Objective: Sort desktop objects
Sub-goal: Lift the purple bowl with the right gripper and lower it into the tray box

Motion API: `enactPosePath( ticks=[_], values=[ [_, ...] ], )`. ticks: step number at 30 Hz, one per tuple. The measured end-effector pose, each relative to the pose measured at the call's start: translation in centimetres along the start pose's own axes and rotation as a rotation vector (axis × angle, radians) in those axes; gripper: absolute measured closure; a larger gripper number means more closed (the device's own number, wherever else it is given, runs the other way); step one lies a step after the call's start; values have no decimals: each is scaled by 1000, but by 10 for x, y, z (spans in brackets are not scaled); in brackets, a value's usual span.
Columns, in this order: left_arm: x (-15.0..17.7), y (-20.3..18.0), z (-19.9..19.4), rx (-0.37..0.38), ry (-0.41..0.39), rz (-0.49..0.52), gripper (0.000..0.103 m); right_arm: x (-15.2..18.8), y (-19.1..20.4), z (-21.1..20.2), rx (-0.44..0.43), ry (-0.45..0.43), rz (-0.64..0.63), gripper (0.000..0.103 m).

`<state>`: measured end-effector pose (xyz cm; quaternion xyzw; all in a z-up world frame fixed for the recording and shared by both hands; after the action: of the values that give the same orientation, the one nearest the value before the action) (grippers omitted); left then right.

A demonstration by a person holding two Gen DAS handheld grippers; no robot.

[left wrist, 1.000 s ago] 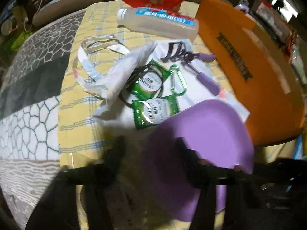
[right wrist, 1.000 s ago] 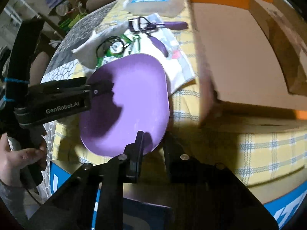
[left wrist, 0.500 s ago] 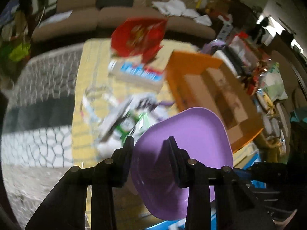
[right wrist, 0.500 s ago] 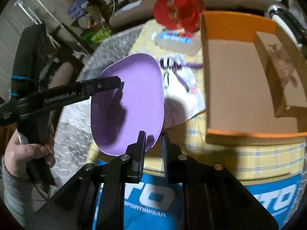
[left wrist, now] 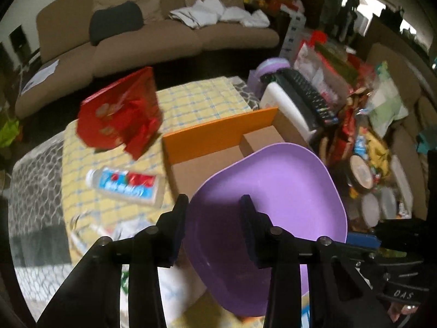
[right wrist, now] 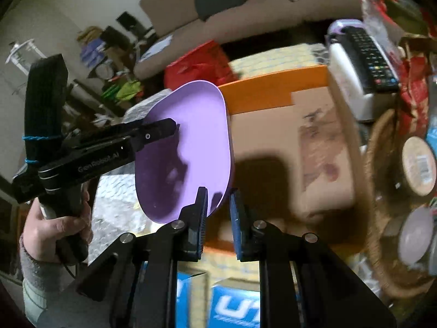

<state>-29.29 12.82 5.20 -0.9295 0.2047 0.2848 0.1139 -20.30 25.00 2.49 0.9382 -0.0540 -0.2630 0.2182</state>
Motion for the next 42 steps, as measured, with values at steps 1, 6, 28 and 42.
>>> enactPosePath(
  ticks=[1, 6, 28, 42],
  values=[
    [-4, -3, 15, -18, 17, 15, 63, -6, -11, 11, 14, 16, 9, 87],
    [-11, 2, 82, -107, 116, 77, 63, -21, -52, 62, 42, 83, 45, 87],
    [-10, 33, 24, -57, -9, 1, 12, -14, -87, 167, 196, 217, 43, 88],
    [115, 173, -32, -154, -6, -203, 10, -18, -34, 92, 207, 90, -114, 68]
  ],
)
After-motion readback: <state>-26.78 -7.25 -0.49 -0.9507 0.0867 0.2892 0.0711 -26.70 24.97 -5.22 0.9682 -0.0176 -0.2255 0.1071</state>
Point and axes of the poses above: each gripper's, at about its wrist camera, not at the fingertips, and z roughly the way its jaws point, y to its left, x to its underside, the point moved 9 cm from there along z, roughly the way its jaws point, and after that the axes turned 4 degrees about -y, right-handed, at the moved point
